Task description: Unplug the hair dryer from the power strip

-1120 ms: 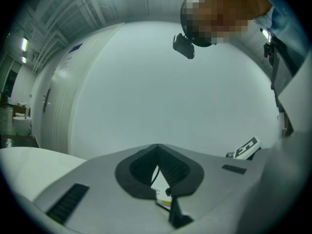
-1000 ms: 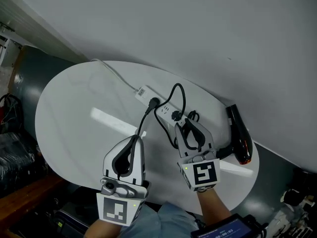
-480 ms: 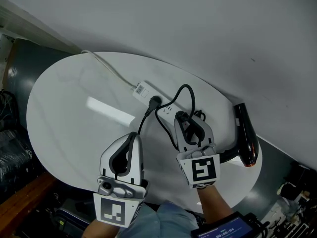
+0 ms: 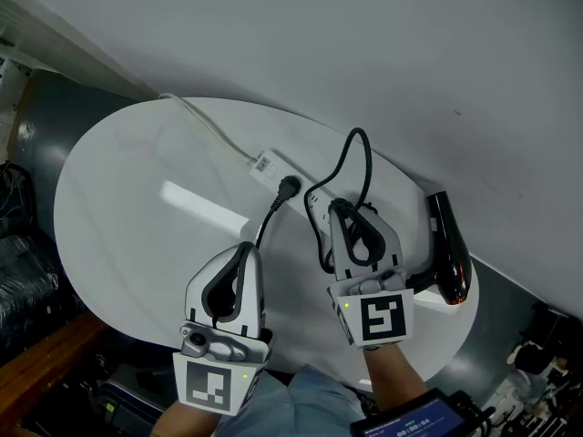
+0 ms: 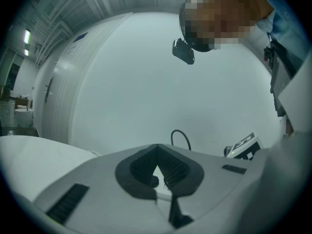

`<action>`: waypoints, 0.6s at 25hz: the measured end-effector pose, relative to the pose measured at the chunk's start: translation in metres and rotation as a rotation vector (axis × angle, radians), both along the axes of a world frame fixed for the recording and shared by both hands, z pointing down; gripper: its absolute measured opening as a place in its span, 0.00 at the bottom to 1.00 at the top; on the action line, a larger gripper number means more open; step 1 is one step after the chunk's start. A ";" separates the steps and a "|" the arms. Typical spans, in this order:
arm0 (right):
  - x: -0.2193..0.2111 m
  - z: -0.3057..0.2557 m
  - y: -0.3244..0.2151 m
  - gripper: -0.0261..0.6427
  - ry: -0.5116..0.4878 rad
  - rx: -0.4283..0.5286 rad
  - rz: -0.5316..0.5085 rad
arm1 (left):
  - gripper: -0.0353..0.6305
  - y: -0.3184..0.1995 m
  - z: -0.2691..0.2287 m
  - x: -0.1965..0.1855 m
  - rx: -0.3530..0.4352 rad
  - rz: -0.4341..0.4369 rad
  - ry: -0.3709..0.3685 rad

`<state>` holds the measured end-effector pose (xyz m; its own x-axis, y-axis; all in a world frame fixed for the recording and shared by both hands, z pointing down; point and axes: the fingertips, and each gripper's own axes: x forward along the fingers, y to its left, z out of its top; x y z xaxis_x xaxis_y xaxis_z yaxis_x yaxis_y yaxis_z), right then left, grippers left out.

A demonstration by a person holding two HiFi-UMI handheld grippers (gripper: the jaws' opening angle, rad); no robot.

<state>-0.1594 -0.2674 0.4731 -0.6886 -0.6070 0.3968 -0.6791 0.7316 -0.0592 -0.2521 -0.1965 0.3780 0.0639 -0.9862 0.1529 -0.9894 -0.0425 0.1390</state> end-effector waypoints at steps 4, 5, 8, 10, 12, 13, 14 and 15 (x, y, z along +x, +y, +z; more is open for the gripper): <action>0.009 -0.021 0.001 0.12 -0.009 0.032 0.005 | 0.05 0.008 -0.006 0.010 -0.016 0.007 0.016; 0.014 -0.025 0.001 0.12 -0.009 0.039 0.009 | 0.05 0.007 -0.012 0.013 0.009 0.017 0.009; 0.030 -0.035 0.005 0.11 -0.008 0.058 0.032 | 0.05 0.008 -0.026 0.025 0.059 0.039 -0.003; 0.043 -0.042 0.012 0.11 -0.004 0.066 0.049 | 0.05 0.016 -0.026 0.035 0.030 0.043 0.014; 0.058 -0.046 0.022 0.11 0.005 0.064 0.067 | 0.05 0.023 -0.028 0.047 0.015 0.054 0.025; 0.067 -0.045 0.028 0.11 0.011 0.058 0.078 | 0.05 0.026 -0.031 0.053 0.019 0.063 0.026; 0.077 -0.043 0.035 0.11 0.018 0.050 0.088 | 0.05 0.030 -0.034 0.060 0.024 0.073 0.024; 0.086 -0.040 0.041 0.11 0.027 0.038 0.099 | 0.05 0.033 -0.037 0.067 0.029 0.084 0.021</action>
<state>-0.0733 -0.2259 0.4333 -0.6139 -0.6865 0.3896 -0.7491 0.6623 -0.0134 -0.1851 -0.1637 0.3411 0.1490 -0.9813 0.1217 -0.9791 -0.1291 0.1571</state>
